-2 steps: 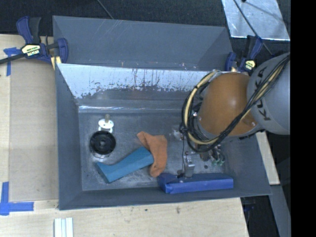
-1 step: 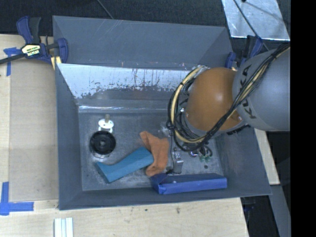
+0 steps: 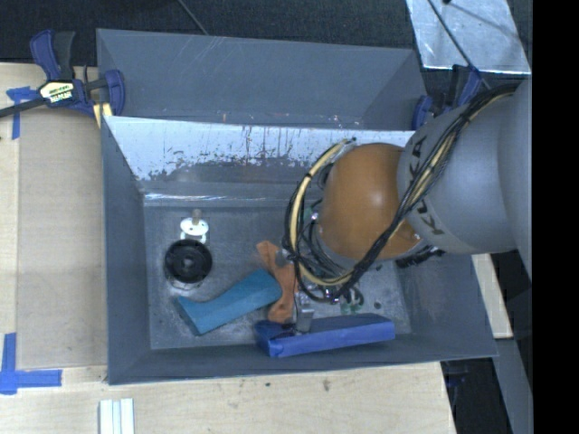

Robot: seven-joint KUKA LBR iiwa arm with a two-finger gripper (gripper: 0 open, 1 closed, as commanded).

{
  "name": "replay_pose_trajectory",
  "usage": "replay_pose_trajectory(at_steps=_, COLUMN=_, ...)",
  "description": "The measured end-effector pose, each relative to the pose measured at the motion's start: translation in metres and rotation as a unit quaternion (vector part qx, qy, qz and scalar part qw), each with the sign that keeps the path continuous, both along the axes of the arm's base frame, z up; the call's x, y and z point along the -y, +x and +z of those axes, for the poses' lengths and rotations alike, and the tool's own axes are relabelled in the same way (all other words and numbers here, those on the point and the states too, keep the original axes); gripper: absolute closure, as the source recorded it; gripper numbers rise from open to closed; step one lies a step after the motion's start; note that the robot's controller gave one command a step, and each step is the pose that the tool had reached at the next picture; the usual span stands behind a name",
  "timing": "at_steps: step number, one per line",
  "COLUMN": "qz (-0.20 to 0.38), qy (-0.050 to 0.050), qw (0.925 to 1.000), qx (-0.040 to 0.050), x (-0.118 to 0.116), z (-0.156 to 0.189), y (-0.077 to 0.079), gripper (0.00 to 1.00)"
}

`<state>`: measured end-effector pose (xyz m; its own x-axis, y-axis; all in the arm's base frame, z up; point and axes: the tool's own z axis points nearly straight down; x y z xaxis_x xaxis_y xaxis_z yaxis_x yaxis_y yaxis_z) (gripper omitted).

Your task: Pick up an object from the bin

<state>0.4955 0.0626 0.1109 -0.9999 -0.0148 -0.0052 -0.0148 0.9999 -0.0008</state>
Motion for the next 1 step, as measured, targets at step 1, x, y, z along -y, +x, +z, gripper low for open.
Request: replay_pose_trajectory(at_steps=1, qz=-0.021, qy=0.0, qw=0.9998, qx=0.0, x=-0.0143, z=-0.0396, y=0.0336, gripper=1.0)
